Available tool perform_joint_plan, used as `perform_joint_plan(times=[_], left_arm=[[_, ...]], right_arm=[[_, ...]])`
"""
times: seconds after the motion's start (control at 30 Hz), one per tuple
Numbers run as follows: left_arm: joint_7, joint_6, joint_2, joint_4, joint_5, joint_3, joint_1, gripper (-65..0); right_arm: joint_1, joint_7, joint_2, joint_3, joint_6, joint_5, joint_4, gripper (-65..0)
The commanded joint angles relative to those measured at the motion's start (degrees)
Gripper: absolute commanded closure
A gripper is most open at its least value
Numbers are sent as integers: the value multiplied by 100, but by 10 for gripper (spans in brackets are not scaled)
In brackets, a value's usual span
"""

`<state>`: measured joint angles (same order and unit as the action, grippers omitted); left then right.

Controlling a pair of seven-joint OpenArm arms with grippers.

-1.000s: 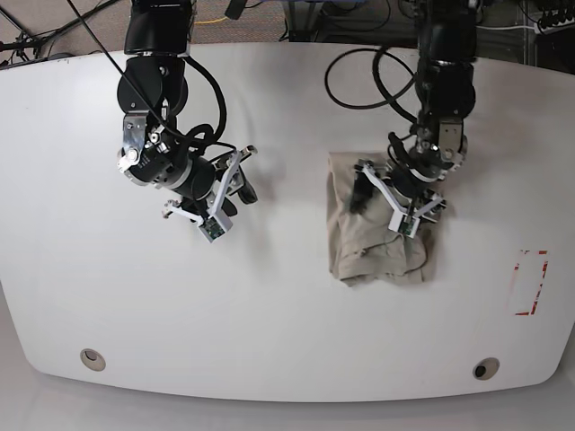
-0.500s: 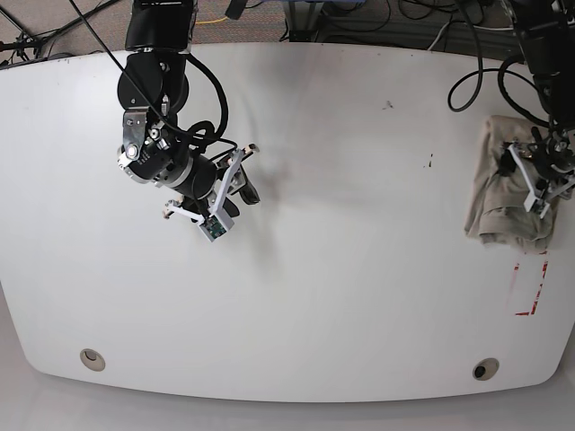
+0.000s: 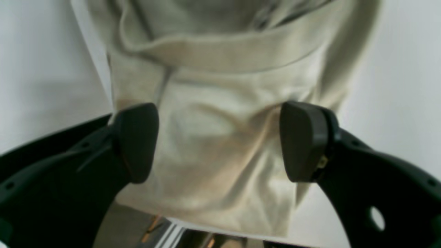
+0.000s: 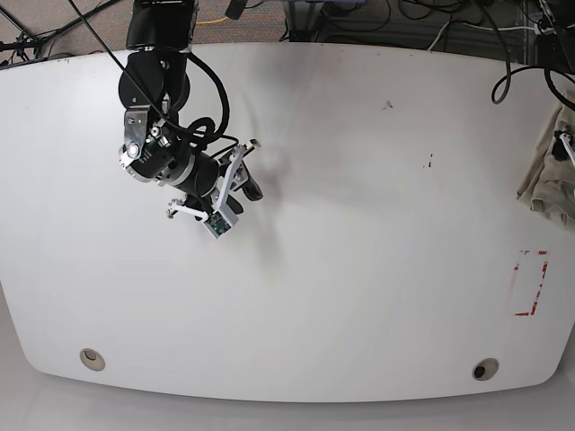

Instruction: Fold the T-shirt properly

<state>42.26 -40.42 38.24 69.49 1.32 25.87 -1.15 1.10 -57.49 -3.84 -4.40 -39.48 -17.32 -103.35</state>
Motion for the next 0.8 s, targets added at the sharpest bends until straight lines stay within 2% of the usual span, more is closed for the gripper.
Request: perform_joint_plan(times=[0.0, 0.07, 0.17, 0.33, 0.5, 0.57, 0.63, 0.7, 0.77], left_arm=[[271, 42, 181, 668, 4, 345, 75, -511], [728, 42, -13, 1240, 4, 591, 102, -511], [1115, 42, -382, 1987, -5, 829, 119, -511], [1159, 42, -822, 3138, -31, 776, 58, -511], [1132, 42, -1639, 4246, -286, 635, -171, -511], [1106, 42, -2123, 4431, -453, 539, -171, -511], [930, 42, -2378, 4431, -559, 451, -162, -511], [367, 117, -2597, 4404, -699, 301, -206, -511], [-310, 513, -2861, 4387, -840, 99, -347, -511]], right_arm=[[96, 136, -25, 5, -52, -92, -122, -225], [96, 136, -34, 5, -52, -66, -219, -225], [26, 136, -34, -4, -52, -48, -342, -225], [-80, 136, -34, 14, -52, -48, -588, -225], [-220, 259, -34, 23, -52, -39, -588, -225], [-370, 637, -139, 5, -52, -30, -570, -225], [-458, 998, -254, 23, -52, -30, -526, -225], [-546, 1455, -333, 14, -52, -30, -324, -225], [-589, 1833, -430, -30, -52, -22, -113, -225]])
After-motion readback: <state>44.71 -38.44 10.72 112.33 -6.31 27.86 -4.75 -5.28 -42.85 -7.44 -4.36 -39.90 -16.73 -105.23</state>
